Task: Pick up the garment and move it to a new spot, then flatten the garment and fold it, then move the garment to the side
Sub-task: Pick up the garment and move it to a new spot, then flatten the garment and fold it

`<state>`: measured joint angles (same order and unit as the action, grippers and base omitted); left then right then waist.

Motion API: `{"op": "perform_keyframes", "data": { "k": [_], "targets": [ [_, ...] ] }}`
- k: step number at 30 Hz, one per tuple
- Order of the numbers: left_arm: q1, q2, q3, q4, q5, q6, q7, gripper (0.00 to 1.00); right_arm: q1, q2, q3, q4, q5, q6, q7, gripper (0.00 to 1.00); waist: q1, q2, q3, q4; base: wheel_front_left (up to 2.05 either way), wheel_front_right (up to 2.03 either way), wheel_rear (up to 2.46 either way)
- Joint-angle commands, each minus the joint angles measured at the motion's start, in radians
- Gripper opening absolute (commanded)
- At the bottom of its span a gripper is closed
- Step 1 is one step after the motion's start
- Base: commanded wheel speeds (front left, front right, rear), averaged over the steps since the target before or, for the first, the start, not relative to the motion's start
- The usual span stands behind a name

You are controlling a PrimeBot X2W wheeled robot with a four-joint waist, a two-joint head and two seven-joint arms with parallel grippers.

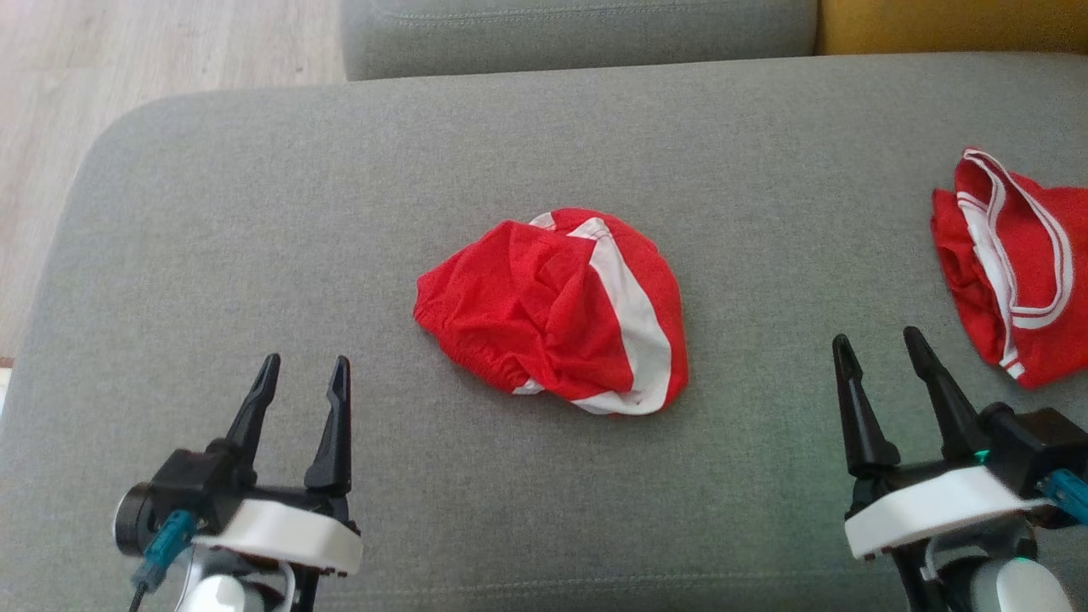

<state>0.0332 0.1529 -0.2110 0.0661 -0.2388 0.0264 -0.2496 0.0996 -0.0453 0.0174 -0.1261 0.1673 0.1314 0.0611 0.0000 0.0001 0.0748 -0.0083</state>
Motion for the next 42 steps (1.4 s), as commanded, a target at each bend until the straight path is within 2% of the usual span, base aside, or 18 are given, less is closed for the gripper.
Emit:
{"op": "perform_keyframes", "data": {
  "k": [1, 6, 10, 15, 22, 30, 42],
  "targets": [
    [-0.036, 0.01, 0.037, -0.032, 0.011, 0.0, -0.012, 1.0, -0.024, -0.005, 0.019, -0.039, 0.004, -0.001, -0.008, 1.0, 0.0, -0.0001, 0.003, 0.001, 0.0, 0.0, 0.0],
    [-0.07, 0.009, 0.007, -0.023, 0.019, -0.021, -0.003, 1.0, -0.034, -0.005, 0.018, -0.042, 0.006, -0.001, -0.013, 1.0, 0.0, -0.0001, 0.028, 0.004, 0.0, 0.0, 0.0],
    [-0.143, -0.012, -0.053, 0.014, 0.009, -0.069, 0.062, 1.0, -0.051, -0.005, 0.029, -0.044, 0.009, -0.001, -0.016, 1.0, 0.0, -0.0001, 0.066, 0.002, 0.0, 0.0, 0.0],
    [-0.238, -0.041, -0.118, 0.121, -0.039, -0.116, 0.18, 1.0, -0.078, -0.005, 0.048, -0.038, 0.011, -0.001, -0.022, 1.0, 0.0, -0.0001, 0.121, -0.022, 0.0, 0.0, 0.0],
    [-0.324, -0.054, -0.134, 0.284, -0.114, -0.137, 0.281, 1.0, -0.103, -0.005, 0.05, -0.022, 0.023, -0.001, -0.04, 1.0, 0.0, -0.0001, 0.179, -0.064, 0.0, 0.0, 0.0],
    [-0.382, -0.052, -0.15, 0.365, -0.162, -0.149, 0.276, 1.0, -0.12, -0.005, 0.053, -0.003, 0.033, -0.001, -0.057, 1.0, 0.0, -0.0001, 0.2, -0.077, 0.0, 0.0, 0.0],
    [-0.414, -0.053, -0.163, 0.379, -0.196, -0.152, 0.233, 1.0, -0.13, -0.005, 0.061, 0.011, 0.042, -0.001, -0.062, 1.0, 0.0, -0.0001, 0.201, -0.069, 0.0, 0.0, 0.0]
  ]
}}
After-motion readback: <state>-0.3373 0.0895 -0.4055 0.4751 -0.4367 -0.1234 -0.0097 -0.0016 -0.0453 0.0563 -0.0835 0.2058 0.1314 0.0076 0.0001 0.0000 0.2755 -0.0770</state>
